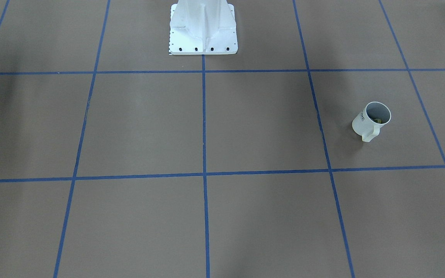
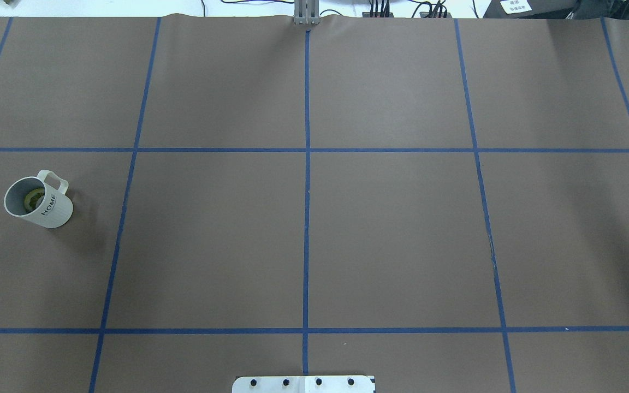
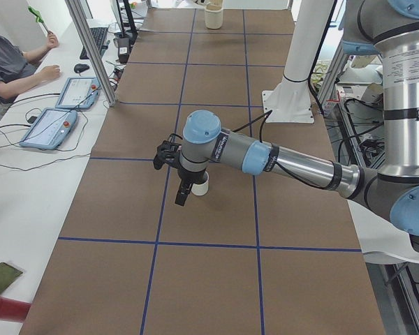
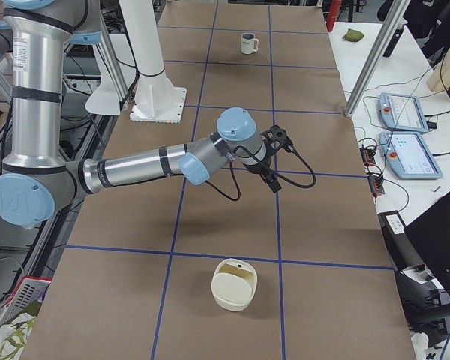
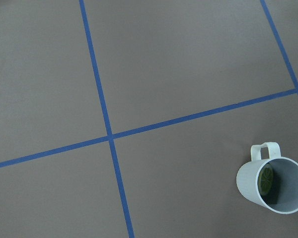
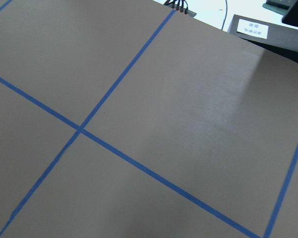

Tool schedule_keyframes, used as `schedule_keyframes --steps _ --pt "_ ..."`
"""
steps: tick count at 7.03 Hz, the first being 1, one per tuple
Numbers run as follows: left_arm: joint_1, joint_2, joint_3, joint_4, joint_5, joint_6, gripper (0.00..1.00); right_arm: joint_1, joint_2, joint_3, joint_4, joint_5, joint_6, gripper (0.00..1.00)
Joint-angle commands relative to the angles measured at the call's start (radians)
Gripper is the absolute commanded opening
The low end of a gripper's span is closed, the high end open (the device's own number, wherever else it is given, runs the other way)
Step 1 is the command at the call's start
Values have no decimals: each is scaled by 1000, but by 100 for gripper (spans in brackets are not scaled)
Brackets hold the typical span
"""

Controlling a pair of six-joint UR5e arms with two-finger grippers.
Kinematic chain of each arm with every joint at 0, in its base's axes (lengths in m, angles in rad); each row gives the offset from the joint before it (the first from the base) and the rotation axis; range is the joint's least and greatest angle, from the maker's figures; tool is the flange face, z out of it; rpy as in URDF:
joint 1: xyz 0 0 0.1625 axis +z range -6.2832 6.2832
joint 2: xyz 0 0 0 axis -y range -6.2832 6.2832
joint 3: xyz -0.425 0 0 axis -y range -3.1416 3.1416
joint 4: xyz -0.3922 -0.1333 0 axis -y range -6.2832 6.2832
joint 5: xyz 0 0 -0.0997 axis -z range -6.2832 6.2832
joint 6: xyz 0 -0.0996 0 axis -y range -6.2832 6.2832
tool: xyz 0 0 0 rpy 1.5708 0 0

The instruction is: Left arm hands cup to right arm to dump lemon

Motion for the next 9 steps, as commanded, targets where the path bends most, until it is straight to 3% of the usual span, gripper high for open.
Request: schedule_keyframes --steps 1,4,5,7,9 --pt "64 5 3 -26 1 -144 100 -93 25 0 40 -10 106 99" --pt "266 4 74 -292 13 -490 100 -129 51 0 46 -35 125 99" --pt "303 -2 152 -433 13 -522 100 -129 53 0 46 -35 125 99" --pt "340 -10 255 -587 19 -586 100 -129 53 0 46 -35 124 99" --pt "485 -40 256 -618 179 -756 100 -129 53 0 47 -36 124 99"
